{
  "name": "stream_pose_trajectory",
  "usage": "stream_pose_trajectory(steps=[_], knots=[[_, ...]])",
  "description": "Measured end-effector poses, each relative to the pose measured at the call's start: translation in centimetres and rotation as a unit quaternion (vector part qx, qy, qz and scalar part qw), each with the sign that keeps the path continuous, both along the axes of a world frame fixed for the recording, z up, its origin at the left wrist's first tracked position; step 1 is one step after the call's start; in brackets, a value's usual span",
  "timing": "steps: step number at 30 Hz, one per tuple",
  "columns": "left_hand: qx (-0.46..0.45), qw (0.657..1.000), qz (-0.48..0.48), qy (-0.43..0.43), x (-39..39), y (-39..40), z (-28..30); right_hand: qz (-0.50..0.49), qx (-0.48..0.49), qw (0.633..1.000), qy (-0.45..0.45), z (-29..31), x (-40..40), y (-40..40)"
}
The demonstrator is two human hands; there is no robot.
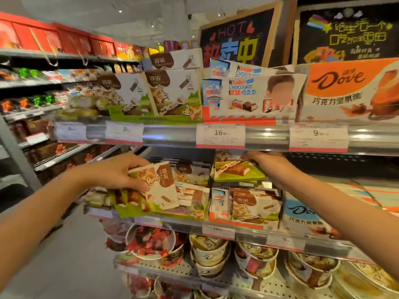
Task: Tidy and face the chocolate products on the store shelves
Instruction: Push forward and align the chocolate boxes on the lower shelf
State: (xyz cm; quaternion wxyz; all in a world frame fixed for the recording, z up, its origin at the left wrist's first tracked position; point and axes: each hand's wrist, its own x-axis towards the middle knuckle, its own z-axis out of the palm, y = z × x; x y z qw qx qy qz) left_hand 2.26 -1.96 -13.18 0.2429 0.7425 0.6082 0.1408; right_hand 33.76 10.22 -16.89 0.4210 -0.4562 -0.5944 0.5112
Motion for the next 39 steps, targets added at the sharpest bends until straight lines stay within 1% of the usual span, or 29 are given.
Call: stream_pose_trajectory(steps=[1, 4, 7, 9, 12, 14, 15, 17, 19, 21, 23, 26, 28, 30, 33, 34, 36, 39], knots=[[-0.005, 1.000, -0.009, 0.017, -0.7, -0.1, 0.0, -0.004, 0.012, 1.000, -0.018, -0.1, -0.4, 0.2], [-0.014, 0.998, -0.020, 0.066, -2.1, -0.4, 0.0, 0.011, 0.035, 0.999, -0.022, -0.4, -1.9, -0.1], [-0.048, 0.991, -0.061, 0.109, -3.2, -0.3, -0.7, 0.025, 0.105, 0.992, -0.060, -0.5, -3.6, -0.4], [-0.063, 0.986, -0.079, 0.131, -3.9, 0.0, -1.4, 0.037, 0.139, 0.987, -0.071, -0.7, -4.9, -0.4], [-0.003, 0.977, -0.098, 0.190, -5.5, 1.3, -2.8, 0.029, 0.182, 0.975, -0.124, -1.0, -7.2, 0.0], [0.023, 0.972, -0.121, 0.202, -6.1, 2.3, -3.6, 0.022, 0.194, 0.968, -0.160, -1.2, -8.8, 0.4], [0.023, 0.971, -0.135, 0.195, -6.2, 2.8, -3.8, 0.022, 0.189, 0.964, -0.186, -1.3, -9.6, 0.5], [-0.009, 0.975, -0.153, 0.162, -6.3, 3.6, -4.3, 0.025, 0.161, 0.962, -0.221, -1.5, -11.3, 0.6], [-0.042, 0.975, -0.171, 0.139, -6.4, 4.3, -4.8, 0.010, 0.132, 0.967, -0.217, -2.2, -12.3, 1.0], [-0.045, 0.975, -0.188, 0.110, -6.9, 5.0, -5.5, -0.006, 0.112, 0.969, -0.220, -2.9, -12.5, 1.1], [-0.045, 0.977, -0.197, 0.060, -7.3, 5.2, -6.0, 0.013, 0.116, 0.958, -0.262, -3.4, -12.2, 1.0], [-0.044, 0.977, -0.207, 0.017, -7.6, 5.2, -6.3, 0.060, 0.123, 0.925, -0.354, -3.7, -12.5, 0.7], [-0.046, 0.974, -0.220, 0.008, -7.5, 5.2, -6.3, 0.064, 0.153, 0.906, -0.390, -3.4, -12.8, 0.5], [-0.047, 0.969, -0.243, 0.010, -7.7, 5.3, -6.2, 0.087, 0.185, 0.884, -0.421, -3.1, -13.2, 0.4], [-0.055, 0.966, -0.254, 0.006, -7.8, 5.4, -6.2, 0.118, 0.202, 0.824, -0.516, -2.7, -13.7, 0.2], [-0.056, 0.967, -0.250, 0.006, -7.8, 5.4, -6.2, 0.117, 0.202, 0.813, -0.533, -2.7, -13.8, 0.2], [-0.055, 0.968, -0.246, 0.006, -7.7, 5.4, -6.2, 0.100, 0.199, 0.811, -0.541, -2.5, -13.5, 0.4], [-0.059, 0.967, -0.247, 0.011, -7.8, 5.3, -6.2, 0.078, 0.193, 0.832, -0.514, -2.3, -12.2, 0.2]])
